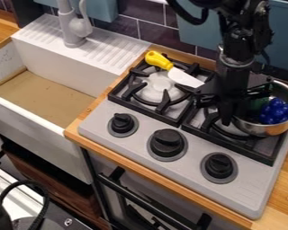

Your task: Move the silver pot between the burners

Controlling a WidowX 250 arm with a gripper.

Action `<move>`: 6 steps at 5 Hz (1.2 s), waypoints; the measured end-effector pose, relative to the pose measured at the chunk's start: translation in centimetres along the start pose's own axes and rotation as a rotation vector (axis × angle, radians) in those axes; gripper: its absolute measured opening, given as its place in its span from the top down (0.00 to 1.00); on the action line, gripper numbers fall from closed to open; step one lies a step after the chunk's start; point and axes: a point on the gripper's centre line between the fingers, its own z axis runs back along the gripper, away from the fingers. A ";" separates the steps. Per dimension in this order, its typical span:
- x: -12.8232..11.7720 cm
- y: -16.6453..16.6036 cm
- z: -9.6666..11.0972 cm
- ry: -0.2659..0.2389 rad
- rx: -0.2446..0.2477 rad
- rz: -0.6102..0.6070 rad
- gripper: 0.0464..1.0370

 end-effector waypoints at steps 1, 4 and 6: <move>0.2 0.3 0.7 -0.054 -0.030 0.030 0.97; 1.5 3.2 2.7 -0.148 -0.054 0.174 0.99; 3.0 6.7 2.7 -0.106 -0.054 0.256 0.99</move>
